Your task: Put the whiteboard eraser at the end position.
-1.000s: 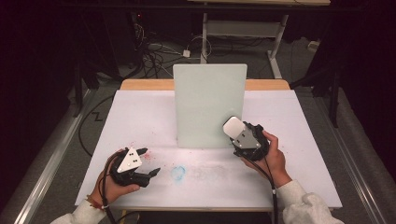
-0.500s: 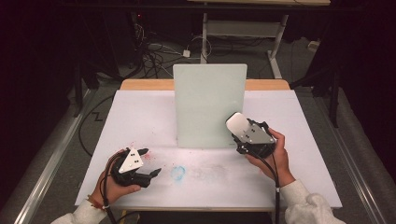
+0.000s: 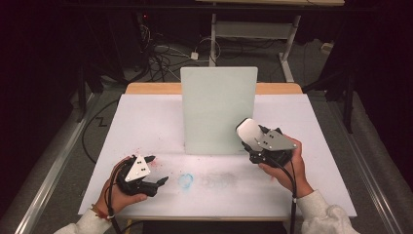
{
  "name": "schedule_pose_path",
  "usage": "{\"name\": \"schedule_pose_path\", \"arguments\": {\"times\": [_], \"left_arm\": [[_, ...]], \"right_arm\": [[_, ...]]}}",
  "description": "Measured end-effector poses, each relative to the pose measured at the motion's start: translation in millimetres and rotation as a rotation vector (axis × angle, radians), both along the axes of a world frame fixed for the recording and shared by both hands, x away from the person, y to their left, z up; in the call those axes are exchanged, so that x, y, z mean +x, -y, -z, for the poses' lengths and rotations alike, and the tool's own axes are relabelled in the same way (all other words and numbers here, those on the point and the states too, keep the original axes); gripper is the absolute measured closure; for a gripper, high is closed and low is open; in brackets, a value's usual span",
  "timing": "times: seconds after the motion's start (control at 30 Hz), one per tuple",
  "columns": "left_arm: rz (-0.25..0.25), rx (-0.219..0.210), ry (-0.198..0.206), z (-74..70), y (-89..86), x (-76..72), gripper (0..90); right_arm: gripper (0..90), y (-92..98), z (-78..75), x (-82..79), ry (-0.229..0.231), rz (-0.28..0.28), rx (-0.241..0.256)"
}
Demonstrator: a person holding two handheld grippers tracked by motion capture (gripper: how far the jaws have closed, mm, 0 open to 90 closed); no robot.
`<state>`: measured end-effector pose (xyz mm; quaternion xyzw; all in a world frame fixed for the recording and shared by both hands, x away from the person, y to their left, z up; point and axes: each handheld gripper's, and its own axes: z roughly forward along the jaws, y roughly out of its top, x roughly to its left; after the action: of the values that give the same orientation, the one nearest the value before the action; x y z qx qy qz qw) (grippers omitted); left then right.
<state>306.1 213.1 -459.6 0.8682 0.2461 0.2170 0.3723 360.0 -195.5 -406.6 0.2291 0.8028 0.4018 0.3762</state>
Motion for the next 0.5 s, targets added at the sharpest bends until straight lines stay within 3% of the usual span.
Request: {"name": "schedule_pose_path", "arguments": {"times": [0.5], "left_arm": [[0.000, -0.001, 0.002, -0.2, 0.6, -0.6, 18.3]], "right_arm": [[30.5, -8.4, -1.3, -11.9, -0.040, -0.078, -0.015]]}}
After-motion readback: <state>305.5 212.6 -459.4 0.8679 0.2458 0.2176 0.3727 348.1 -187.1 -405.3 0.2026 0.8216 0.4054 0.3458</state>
